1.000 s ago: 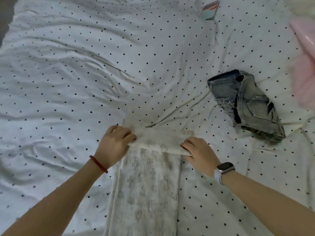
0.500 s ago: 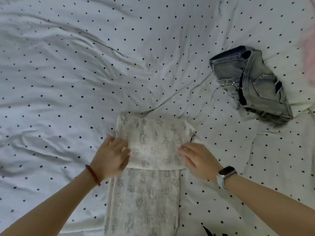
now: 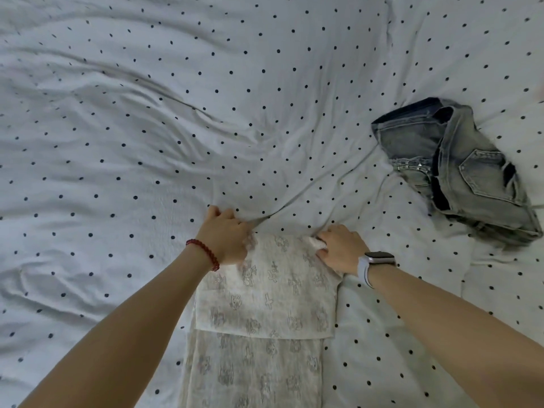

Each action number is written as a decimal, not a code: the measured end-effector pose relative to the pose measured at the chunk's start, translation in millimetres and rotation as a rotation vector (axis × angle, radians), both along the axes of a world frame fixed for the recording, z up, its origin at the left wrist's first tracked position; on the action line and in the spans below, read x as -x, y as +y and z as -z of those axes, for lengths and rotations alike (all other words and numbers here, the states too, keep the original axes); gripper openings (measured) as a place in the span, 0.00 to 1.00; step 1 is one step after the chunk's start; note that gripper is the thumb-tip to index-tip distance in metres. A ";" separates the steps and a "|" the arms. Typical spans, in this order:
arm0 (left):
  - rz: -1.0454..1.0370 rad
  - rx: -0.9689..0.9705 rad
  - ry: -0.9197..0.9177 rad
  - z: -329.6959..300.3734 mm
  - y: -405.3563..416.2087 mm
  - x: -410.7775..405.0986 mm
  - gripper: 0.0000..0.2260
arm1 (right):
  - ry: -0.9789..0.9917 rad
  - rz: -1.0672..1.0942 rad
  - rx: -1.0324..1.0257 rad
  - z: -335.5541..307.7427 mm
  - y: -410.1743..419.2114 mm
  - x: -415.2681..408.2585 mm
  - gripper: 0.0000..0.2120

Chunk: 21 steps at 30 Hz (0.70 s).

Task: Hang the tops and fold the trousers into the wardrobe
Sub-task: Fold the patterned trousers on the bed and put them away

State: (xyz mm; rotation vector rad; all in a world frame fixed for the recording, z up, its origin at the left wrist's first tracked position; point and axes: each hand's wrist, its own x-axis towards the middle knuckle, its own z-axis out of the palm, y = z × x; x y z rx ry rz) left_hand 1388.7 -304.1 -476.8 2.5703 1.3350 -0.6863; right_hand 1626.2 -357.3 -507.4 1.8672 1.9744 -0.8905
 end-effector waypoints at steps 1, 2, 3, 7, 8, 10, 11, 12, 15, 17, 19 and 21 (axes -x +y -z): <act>-0.006 -0.013 0.009 -2.5 -0.8 2.2 0.15 | 0.031 0.007 0.000 0.2 -1.4 -1.4 0.14; -0.015 -0.023 0.004 -5.5 -2.8 4.6 0.13 | 0.083 0.030 -0.007 -0.1 -3.5 -2.7 0.12; -0.028 -0.024 -0.025 -6.9 -6.1 8.0 0.13 | 0.141 0.063 -0.013 -0.1 -5.9 -4.6 0.09; -0.030 -0.131 -0.340 -12.6 -29.6 24.1 0.11 | 0.246 0.129 -0.074 -13.4 -21.0 -11.2 0.04; -0.012 -0.199 -0.393 -11.9 -33.1 28.1 0.11 | 0.253 0.144 -0.102 -18.0 -24.9 -14.1 0.06; -0.006 -0.265 -0.426 -20.4 -36.4 27.2 0.11 | 0.277 0.177 -0.168 -33.5 -29.8 -23.6 0.09; -0.024 -0.272 -0.435 -24.2 -34.8 24.1 0.10 | 0.278 0.186 -0.188 -41.3 -29.1 -29.1 0.09; -0.031 -0.265 -0.445 -31.7 -29.7 17.1 0.10 | 0.263 0.195 -0.201 -49.7 -25.0 -36.1 0.09; -0.074 -0.208 -0.448 -54.0 -4.6 -13.2 0.03 | 0.142 0.221 -0.265 -70.4 0.0 -59.7 0.10; -0.157 -0.143 -0.414 -67.4 17.9 -38.0 0.06 | 0.053 0.243 -0.337 -82.5 22.0 -73.1 0.09; -0.227 -0.163 -0.447 -73.1 40.6 -57.4 0.08 | -0.006 0.282 -0.403 -91.3 40.8 -79.2 0.09; -0.284 -0.239 -0.517 -73.2 61.4 -69.9 0.08 | 0.005 0.381 -0.467 -96.0 54.6 -81.5 0.09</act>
